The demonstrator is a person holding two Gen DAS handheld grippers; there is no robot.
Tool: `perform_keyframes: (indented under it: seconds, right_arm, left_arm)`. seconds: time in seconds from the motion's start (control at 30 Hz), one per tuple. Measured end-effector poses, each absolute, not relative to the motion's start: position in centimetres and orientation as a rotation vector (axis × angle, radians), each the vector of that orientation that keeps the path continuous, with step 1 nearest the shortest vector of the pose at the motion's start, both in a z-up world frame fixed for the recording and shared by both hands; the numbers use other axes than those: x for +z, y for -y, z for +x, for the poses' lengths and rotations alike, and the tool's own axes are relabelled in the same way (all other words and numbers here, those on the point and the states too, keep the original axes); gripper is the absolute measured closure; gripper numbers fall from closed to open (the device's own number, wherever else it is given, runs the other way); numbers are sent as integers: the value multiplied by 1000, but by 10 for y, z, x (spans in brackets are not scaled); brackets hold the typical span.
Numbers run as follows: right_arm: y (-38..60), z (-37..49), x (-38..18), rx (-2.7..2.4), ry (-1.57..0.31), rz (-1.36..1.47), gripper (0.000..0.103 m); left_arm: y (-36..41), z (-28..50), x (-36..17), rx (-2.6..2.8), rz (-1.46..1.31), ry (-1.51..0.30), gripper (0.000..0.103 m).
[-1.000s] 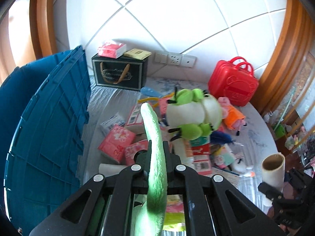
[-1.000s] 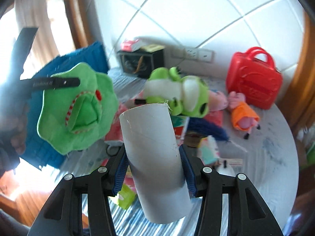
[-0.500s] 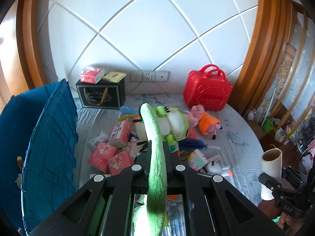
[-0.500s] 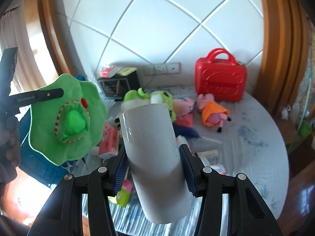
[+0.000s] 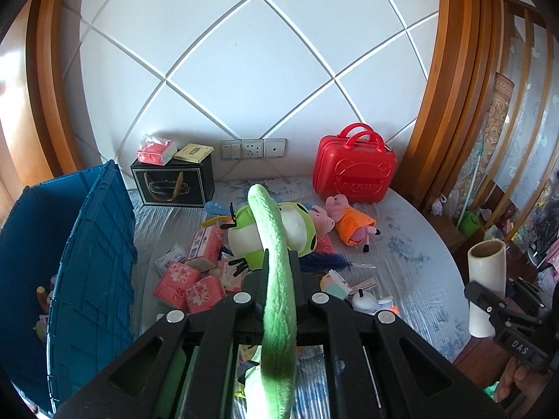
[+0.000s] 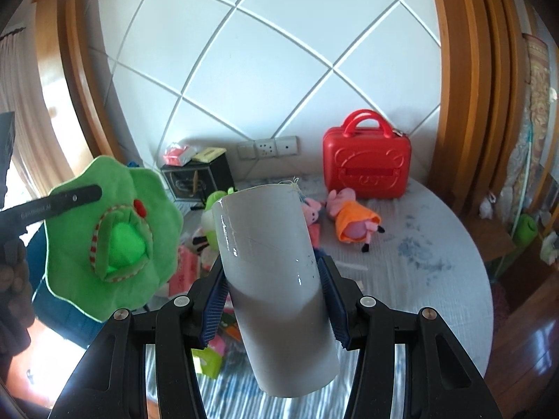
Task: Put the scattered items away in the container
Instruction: 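Carry the green cloth and the white paper roll up and over the blue bin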
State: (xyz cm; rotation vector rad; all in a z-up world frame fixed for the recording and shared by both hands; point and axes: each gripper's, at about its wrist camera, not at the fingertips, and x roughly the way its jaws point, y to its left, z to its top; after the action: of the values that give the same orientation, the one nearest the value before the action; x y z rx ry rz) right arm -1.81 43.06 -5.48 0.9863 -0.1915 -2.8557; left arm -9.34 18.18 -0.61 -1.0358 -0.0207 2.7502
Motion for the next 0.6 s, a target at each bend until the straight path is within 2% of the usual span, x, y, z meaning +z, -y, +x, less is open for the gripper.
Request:
perform_keyframes:
  seconds: [0.37,0.6]
  right_arm:
    - [-405,-33,-38,-2838,111,959,53]
    - [-349,-41,-22,-2821,62,923,53]
  left_arm:
    - [-150,-80,11,2817,-969,80,98]
    - [-109,-86,12,2796,-967,79,98]
